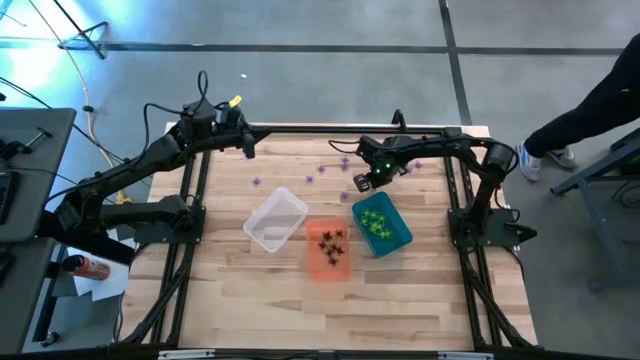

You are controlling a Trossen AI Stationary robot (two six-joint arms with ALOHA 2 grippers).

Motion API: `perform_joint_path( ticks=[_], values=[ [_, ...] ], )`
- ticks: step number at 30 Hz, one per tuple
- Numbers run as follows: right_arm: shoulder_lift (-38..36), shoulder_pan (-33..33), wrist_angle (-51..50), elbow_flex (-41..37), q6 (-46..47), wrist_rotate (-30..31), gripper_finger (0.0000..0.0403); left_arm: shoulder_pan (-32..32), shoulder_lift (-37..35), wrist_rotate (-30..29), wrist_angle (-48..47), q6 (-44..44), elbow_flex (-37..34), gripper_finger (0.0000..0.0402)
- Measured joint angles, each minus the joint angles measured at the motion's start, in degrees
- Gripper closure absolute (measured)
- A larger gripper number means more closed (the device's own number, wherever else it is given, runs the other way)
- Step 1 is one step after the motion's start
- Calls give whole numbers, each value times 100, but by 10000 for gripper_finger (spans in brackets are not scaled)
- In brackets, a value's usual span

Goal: Sort Halloween decoration
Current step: Put the green spider toy into the blue bin

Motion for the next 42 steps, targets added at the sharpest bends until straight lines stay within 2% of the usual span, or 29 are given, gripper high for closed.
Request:
perform_joint_path(
  ticks=[6, 10, 13, 19, 24, 31, 42],
  values=[
    [-1037, -22, -82, 104, -948, -52, 399, -2, 2, 0, -140, 35, -2, 401],
    [-2007, 24, 282, 103, -1926, -539, 400, -2, 2, 0, -132, 184, -2, 401],
    [-2692, 193, 831, 12, -2136, -891, 401, -8, 2, 65, -46, 458, -2, 401],
    [-3689, 686, 2147, -209, -2120, -1064, 402, -109, 2, 1030, 500, 890, -3, 401],
    [-3987, 968, 3068, -467, -2162, -1080, 402, -521, 0, 1191, 1149, 908, -133, 401],
    [-4007, 1054, 3162, -498, -2266, -1085, 402, -998, 104, 1020, 2788, 97, -706, 401],
    [-4009, 1069, 3137, -498, -2213, -1522, 402, -1453, 499, 968, 3052, -13, -730, 401]
  ],
)
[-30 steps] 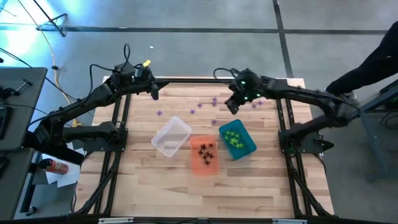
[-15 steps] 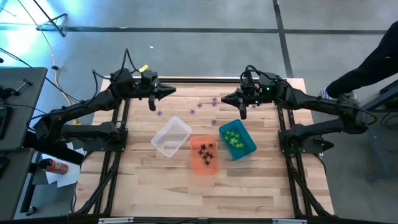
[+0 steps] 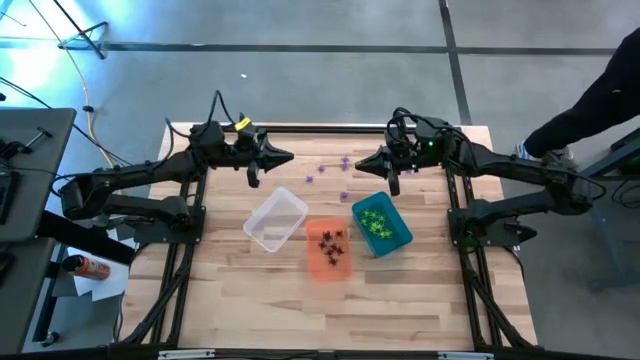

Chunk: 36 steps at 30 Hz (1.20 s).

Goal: Sort Halloween decoration
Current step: Put the green spider toy into the blue bin

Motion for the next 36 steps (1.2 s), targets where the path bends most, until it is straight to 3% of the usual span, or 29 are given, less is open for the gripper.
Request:
perform_joint_path(
  ticks=[7, 15, 17, 21, 26, 31, 36],
  values=[
    [-4, 339, -618, 1, 534, -301, 402, -117, 124, 33, 137, -225, 0, 402],
    [477, 1253, -3358, 2, 1338, -416, 402, -125, 120, 42, 55, -251, 0, 401],
    [723, 1427, -3631, 2, 1475, -173, 402, -122, 120, 42, 48, -252, 0, 402],
    [1281, 1614, -4106, 87, 1487, 938, 402, -122, 120, 42, -125, -242, 0, 401],
    [1923, 1612, -4212, 273, 839, 1807, 402, -120, 120, 42, -303, -153, 0, 402],
    [2457, 1498, -4191, 274, 539, 1917, 389, -120, 120, 42, -349, -151, 0, 401],
    [2814, 1411, -3979, 275, 712, 1704, 343, -120, 120, 44, -370, -153, 0, 401]
  ],
)
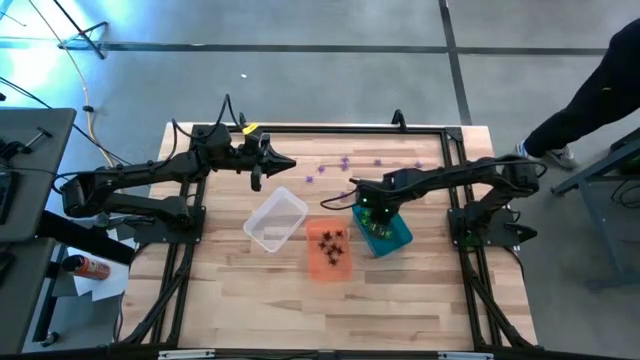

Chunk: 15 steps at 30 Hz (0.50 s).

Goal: Sort Halloween decoration
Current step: Put the green spider toy into the blue bin, then put the purple spider toy into the transparent bin

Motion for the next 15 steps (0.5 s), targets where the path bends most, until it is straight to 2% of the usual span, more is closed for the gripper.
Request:
perform_joint_path(
  ticks=[9, 13, 15],
  values=[
    [23, -24, -77, -2, -4, -314, 206, 207, -167, 2, -5, 13, 2, 401],
    [-538, -85, -370, 20, -127, -305, 170, 424, -311, 6, -58, 15, 4, 402],
    [-989, -143, -445, 127, -178, 33, 164, 525, -330, 4, -111, 15, 4, 402]
  ],
)
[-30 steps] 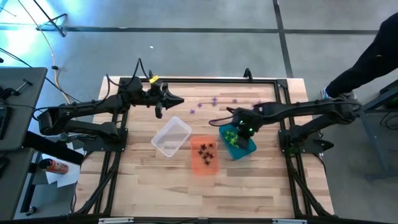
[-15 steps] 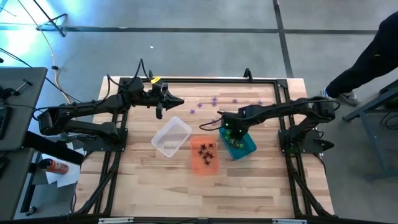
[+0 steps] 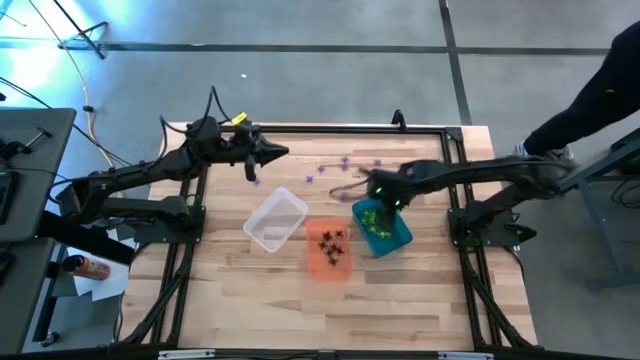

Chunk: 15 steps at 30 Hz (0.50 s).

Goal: Sort Halloween decoration
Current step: Put the purple spider toy into the transparent bin

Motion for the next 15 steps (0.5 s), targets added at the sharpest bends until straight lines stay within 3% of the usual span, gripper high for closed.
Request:
perform_joint_path(
  ticks=[6, 11, 15],
  values=[
    [-1449, -304, 918, 271, 139, 1094, 163, 226, 2, -1, -28, 0, 0, 401],
    [-1993, -558, 2778, 271, 274, 1028, 170, 207, 2, -2, -20, 136, 0, 401],
    [-1894, -586, 4013, 271, -291, 362, 183, 13, 2, -4, -30, 268, 0, 402]
  ],
)
